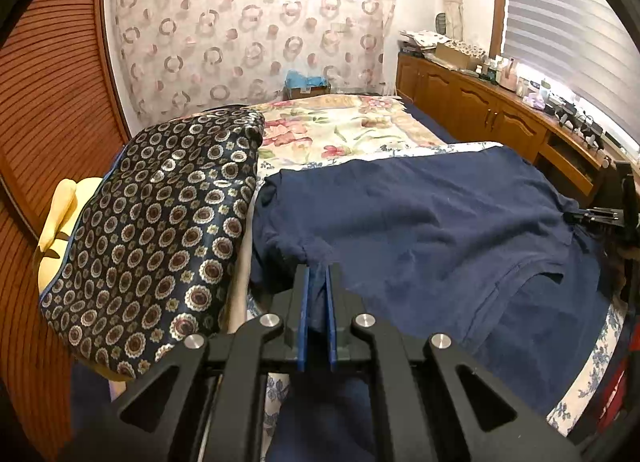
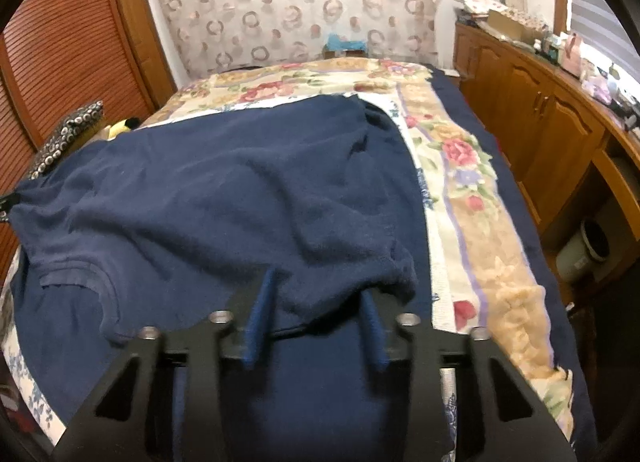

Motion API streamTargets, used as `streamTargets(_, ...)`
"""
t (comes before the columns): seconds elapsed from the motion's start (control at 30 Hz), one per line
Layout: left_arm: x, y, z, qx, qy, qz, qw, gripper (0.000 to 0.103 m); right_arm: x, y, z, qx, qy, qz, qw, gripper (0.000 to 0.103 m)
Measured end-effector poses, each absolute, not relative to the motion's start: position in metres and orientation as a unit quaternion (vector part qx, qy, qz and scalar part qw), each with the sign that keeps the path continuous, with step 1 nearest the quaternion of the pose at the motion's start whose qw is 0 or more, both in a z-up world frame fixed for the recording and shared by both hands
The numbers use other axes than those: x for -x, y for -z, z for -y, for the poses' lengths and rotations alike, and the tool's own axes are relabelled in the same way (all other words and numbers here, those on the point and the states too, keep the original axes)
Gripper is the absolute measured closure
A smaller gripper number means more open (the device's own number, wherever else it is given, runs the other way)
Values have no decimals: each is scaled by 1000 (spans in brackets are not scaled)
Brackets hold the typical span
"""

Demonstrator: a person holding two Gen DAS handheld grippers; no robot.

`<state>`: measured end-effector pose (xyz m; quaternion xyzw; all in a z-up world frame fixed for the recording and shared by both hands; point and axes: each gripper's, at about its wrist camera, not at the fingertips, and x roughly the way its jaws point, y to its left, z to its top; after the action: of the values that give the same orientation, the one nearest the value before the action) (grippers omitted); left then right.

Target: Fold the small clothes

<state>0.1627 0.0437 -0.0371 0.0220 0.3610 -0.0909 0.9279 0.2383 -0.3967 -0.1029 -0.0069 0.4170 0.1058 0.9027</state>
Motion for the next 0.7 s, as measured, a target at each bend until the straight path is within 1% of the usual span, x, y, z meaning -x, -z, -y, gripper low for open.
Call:
streamTargets(0.03, -161, 37, -45, -21, 91, -358, 929, 98, -236, 102, 396, 11, -106, -412, 905, 96)
streamTargets(0.13, -153, 30, -46, -12, 94, -343, 934, 98, -225, 87, 396, 13, -115, -380, 918, 101)
streamTargets(0.5, -101, -15, -53, 18, 119, -289, 950, 99, -180, 15, 394, 30, -151, -318, 935, 103)
streamTargets(0.6, -82, -17, -58, 21, 120, -285, 951, 98, -161, -3, 399, 37, -152, -310, 938, 103)
streamTargets(0.7, -65, -1, -60, 8, 106, -300, 948, 98, -142, -9, 406, 46, -149, -313, 937, 103)
